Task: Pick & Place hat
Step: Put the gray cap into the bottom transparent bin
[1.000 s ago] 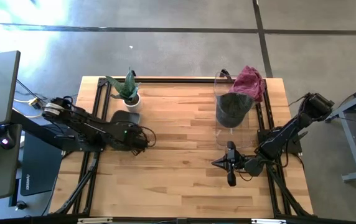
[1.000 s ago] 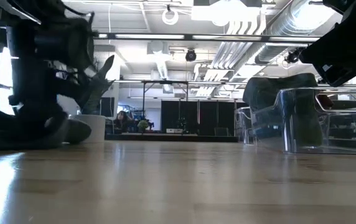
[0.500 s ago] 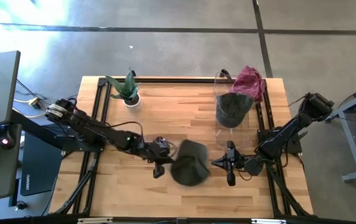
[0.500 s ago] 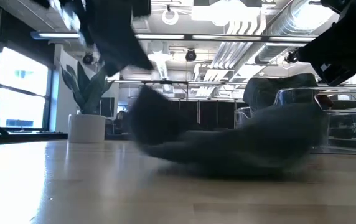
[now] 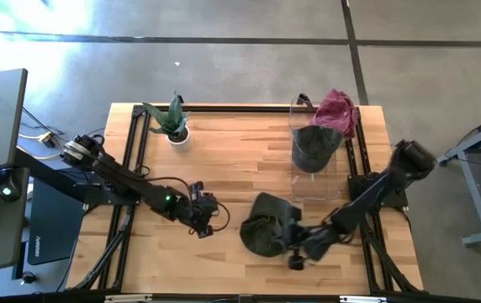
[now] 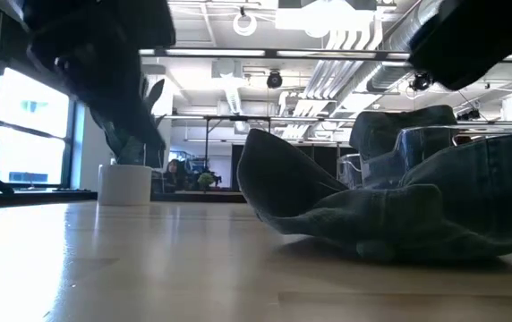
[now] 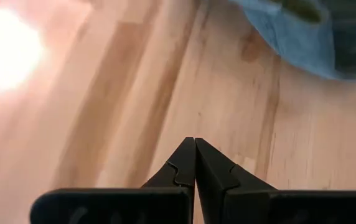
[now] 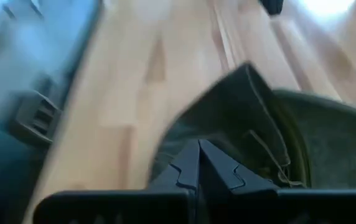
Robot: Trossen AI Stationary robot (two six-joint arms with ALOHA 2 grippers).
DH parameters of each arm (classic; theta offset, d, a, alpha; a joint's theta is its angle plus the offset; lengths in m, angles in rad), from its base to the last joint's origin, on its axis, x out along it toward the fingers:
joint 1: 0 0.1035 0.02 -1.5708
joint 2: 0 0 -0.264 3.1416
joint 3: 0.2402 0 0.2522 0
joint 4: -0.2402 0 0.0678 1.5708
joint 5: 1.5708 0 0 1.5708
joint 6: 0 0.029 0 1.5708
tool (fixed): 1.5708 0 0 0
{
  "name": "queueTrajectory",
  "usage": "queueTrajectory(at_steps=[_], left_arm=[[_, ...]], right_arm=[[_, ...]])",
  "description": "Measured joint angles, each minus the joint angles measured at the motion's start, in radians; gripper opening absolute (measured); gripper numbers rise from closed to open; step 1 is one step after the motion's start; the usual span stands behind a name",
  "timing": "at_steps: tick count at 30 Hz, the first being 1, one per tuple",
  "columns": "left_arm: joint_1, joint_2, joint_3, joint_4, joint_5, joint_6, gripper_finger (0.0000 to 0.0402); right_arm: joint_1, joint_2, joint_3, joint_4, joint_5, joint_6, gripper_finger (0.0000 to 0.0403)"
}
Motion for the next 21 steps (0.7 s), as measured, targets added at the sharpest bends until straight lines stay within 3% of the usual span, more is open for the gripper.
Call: queueTrajectory(at_steps=[5,9,12,15,18,21], left_arm=[[0.011,0.001,-0.157,0.318,0.077,0.063,0.0],[0.031,0.037,-0.235,0.552,0.15,0.151,0.0],[0.031,0.051,-0.242,0.688,0.152,0.189,0.0],[0.028,0.084,-0.243,0.723,0.161,0.192,0.0],[0.028,0.119,-0.242,0.795,0.185,0.196,0.0],[0.028,0.146,-0.244,0.842,0.193,0.2,0.0]], right_arm=[[-0.081,0.183,0.232,-0.304,-0.078,-0.006,0.0022],[-0.157,0.255,0.367,-0.496,-0.113,-0.061,0.0072],[-0.216,0.258,0.403,-0.514,-0.12,-0.133,0.0122],[-0.27,0.261,0.393,-0.499,-0.2,-0.206,0.0161],[-0.309,0.26,0.359,-0.456,-0.269,-0.255,0.0171],[-0.333,0.26,0.314,-0.426,-0.298,-0.283,0.0156]])
